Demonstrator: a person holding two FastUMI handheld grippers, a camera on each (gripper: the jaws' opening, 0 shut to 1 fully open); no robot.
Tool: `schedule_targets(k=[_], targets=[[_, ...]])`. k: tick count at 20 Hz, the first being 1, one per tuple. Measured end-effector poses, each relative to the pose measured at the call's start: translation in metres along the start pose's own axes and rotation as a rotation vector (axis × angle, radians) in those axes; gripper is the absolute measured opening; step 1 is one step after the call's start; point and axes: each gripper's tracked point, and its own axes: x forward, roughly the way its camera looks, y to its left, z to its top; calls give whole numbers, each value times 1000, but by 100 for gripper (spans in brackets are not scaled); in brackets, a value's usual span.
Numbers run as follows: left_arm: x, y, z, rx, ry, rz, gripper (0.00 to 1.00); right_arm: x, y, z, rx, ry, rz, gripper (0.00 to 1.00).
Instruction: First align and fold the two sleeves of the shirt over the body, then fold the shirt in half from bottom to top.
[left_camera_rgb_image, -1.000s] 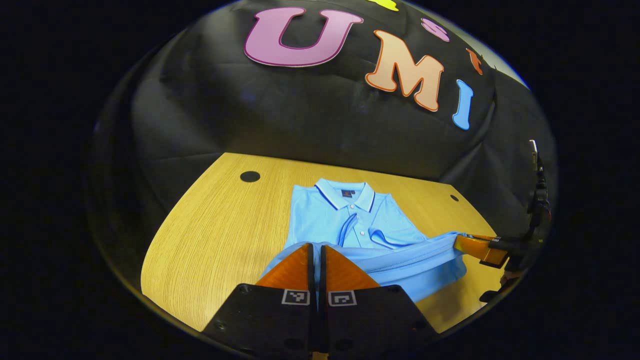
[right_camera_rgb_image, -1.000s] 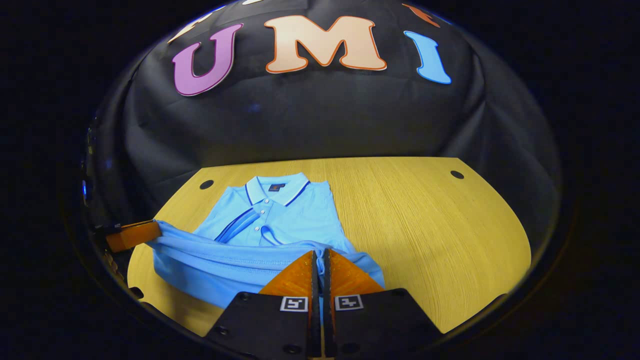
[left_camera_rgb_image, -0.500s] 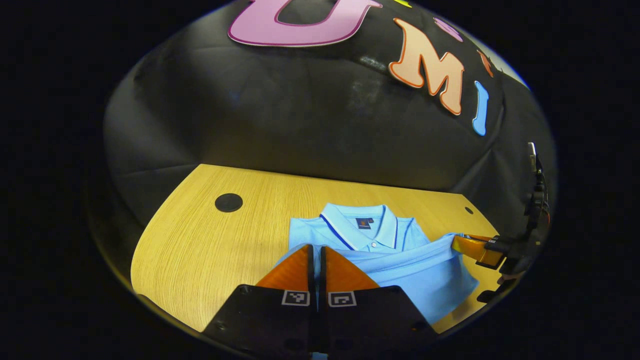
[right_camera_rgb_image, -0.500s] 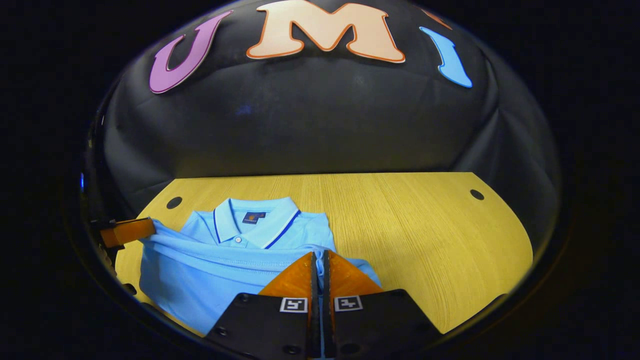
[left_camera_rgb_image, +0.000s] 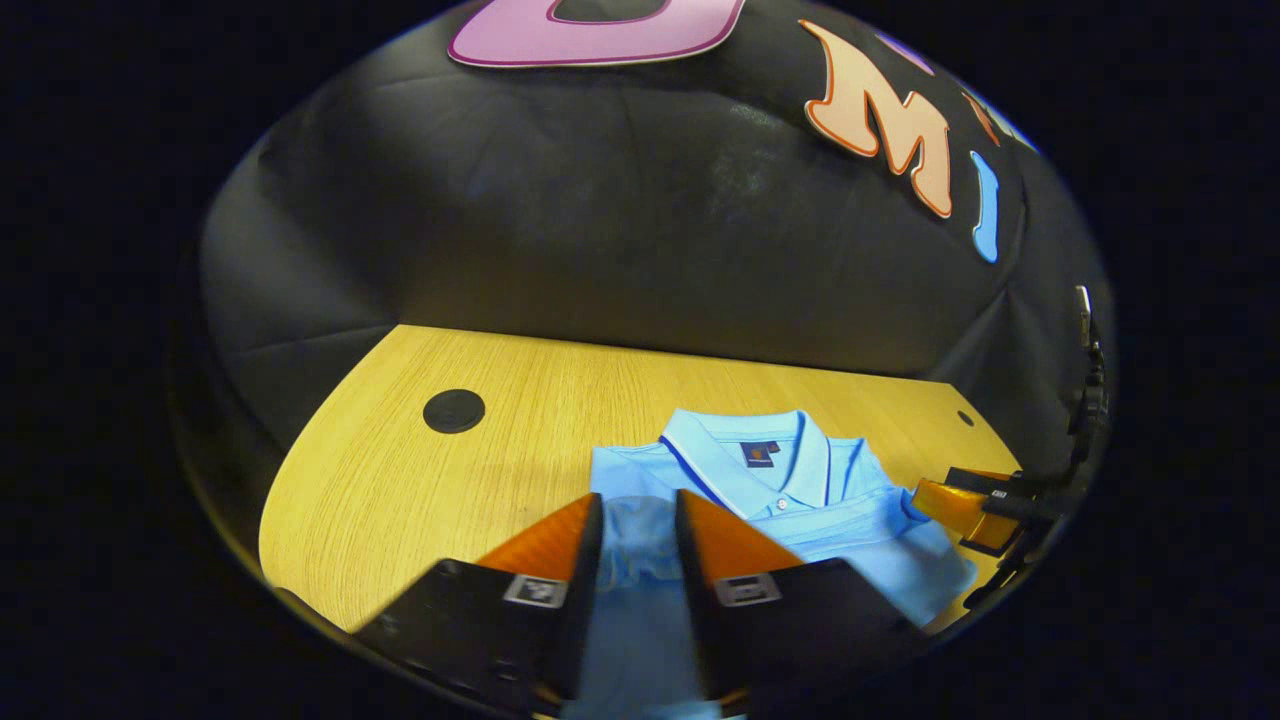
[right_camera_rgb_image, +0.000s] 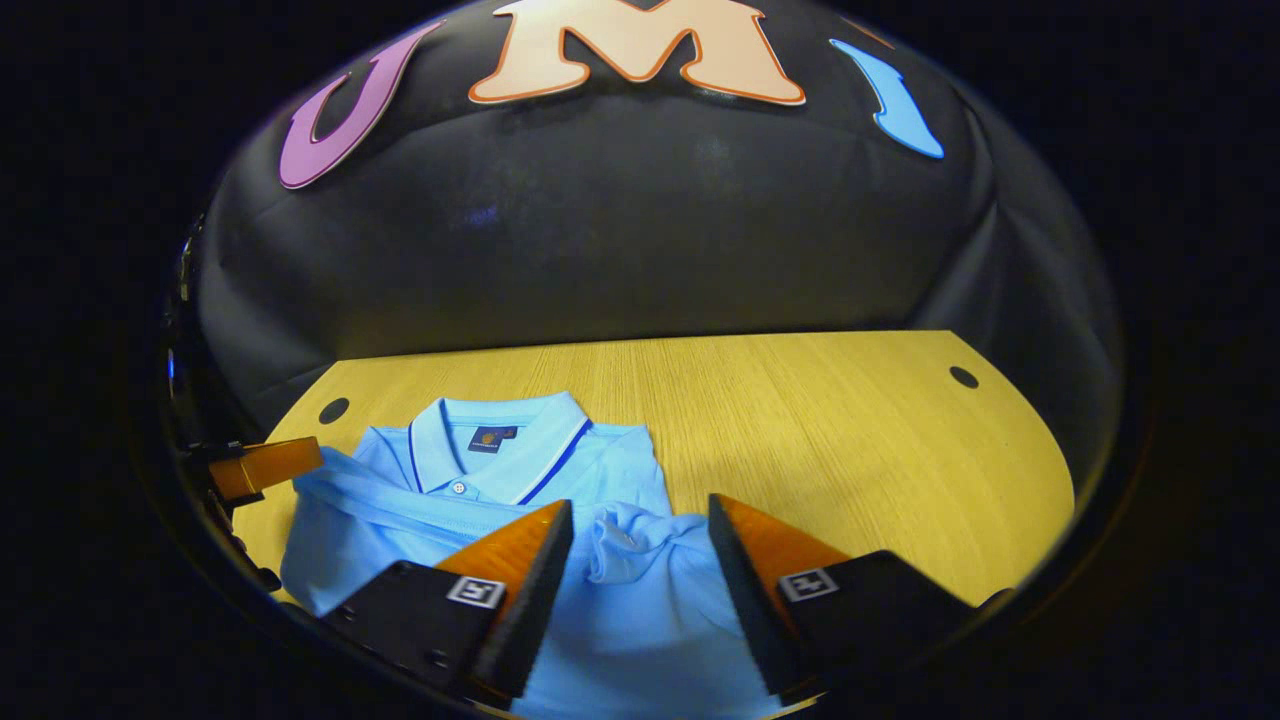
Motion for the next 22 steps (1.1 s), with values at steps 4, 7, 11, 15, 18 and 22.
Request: schedule_targets(k=[4, 7, 11, 15, 18, 22], targets=[[-49, 15, -14, -32, 14, 71, 96, -49, 3, 1, 23, -22, 26, 98], [-99, 23, -40, -36, 58, 99, 96, -97, 7, -9, 26, -21, 56, 100], [-164, 19, -68, -17, 99, 114, 96, -160, 21, -31, 86, -3, 122, 100], [-215, 6, -77, 18, 98, 117, 96, -210, 15, -47, 69, 0, 136, 100], [-247, -1, -76, 36, 77, 118, 96, -236, 4, -55, 87, 2, 129, 100], [-270, -8, -85, 66, 87, 108, 96, -264, -9, -60, 110, -14, 117, 100]])
